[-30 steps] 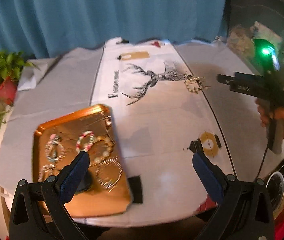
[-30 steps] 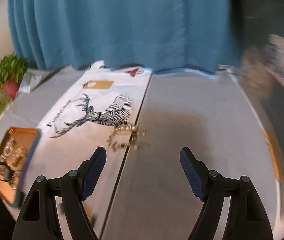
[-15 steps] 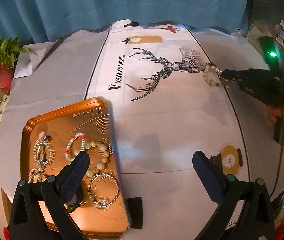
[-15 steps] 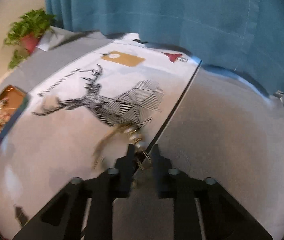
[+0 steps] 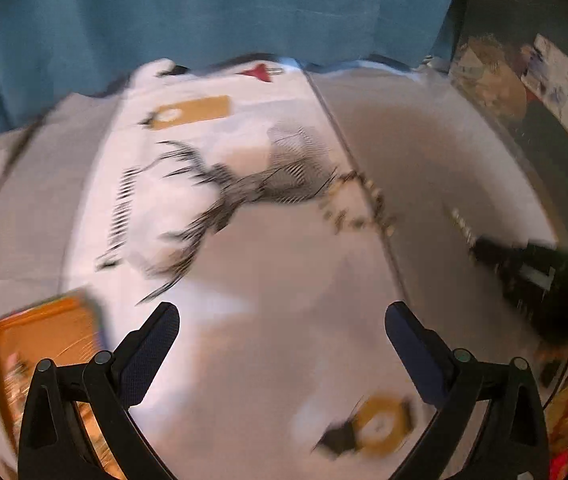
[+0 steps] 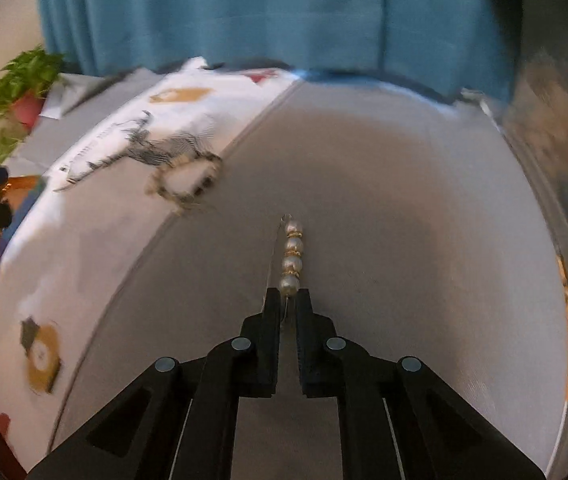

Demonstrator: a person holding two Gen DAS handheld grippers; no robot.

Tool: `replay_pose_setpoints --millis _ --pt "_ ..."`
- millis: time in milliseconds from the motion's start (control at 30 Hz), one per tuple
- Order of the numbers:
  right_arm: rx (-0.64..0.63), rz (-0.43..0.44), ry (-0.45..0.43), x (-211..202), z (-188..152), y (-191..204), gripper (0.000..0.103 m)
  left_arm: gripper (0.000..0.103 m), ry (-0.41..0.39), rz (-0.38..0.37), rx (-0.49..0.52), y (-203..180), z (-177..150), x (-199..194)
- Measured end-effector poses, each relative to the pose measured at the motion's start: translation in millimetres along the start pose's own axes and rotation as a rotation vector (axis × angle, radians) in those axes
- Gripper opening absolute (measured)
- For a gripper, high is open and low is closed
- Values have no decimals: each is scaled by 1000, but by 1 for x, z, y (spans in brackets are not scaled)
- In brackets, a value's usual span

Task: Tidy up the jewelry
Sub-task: 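Grasp the pearl safety-pin brooch on the runner with the right tool, then grasp the brown bead bracelet with the left tool while the right tool holds the brooch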

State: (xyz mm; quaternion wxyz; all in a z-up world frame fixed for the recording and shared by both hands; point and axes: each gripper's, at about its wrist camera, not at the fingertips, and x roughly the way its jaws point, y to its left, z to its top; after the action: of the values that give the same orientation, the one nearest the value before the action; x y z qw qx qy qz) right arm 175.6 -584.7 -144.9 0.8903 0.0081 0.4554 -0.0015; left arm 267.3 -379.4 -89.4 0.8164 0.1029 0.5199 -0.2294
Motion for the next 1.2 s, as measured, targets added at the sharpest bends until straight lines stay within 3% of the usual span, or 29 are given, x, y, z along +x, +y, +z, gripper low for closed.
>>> replay_pose_setpoints --millis 100,200,300,400,433,500,533,567,600,700,933,1200 --pt "-15 -25 -2 -1 1 -3 14 102 5 -40 -36 -1 29 26" --pt "-35 -49 -7 1 2 -2 18 100 94 -80 -31 -4 50 59" --pt "-32 -60 -11 2 4 -2 22 96 127 -60 -17 -9 66 83" --pt "-14 -65 -29 4 2 -5 31 92 154 -51 5 -15 73 102" --pt "2 -66 -35 4 1 -7 33 82 135 -19 28 -20 74 103" --pt "15 -60 -36 5 2 -8 33 49 102 25 112 -34 72 99" --pt "8 -67 -37 5 2 -6 29 3 95 2 142 -40 70 95" --pt "-1 -56 -38 4 3 -3 13 7 109 -9 172 -46 68 92" --pt "-15 -48 -40 4 3 1 10 6 121 -16 200 -52 63 90" --pt "-20 -78 -19 2 5 10 9 6 98 -26 231 -52 53 71" --pt "212 -98 -44 -45 -7 5 6 6 14 -93 169 -21 23 -6" --pt "340 -72 -68 -99 -31 16 6 6 -74 -124 115 4 -21 -95"
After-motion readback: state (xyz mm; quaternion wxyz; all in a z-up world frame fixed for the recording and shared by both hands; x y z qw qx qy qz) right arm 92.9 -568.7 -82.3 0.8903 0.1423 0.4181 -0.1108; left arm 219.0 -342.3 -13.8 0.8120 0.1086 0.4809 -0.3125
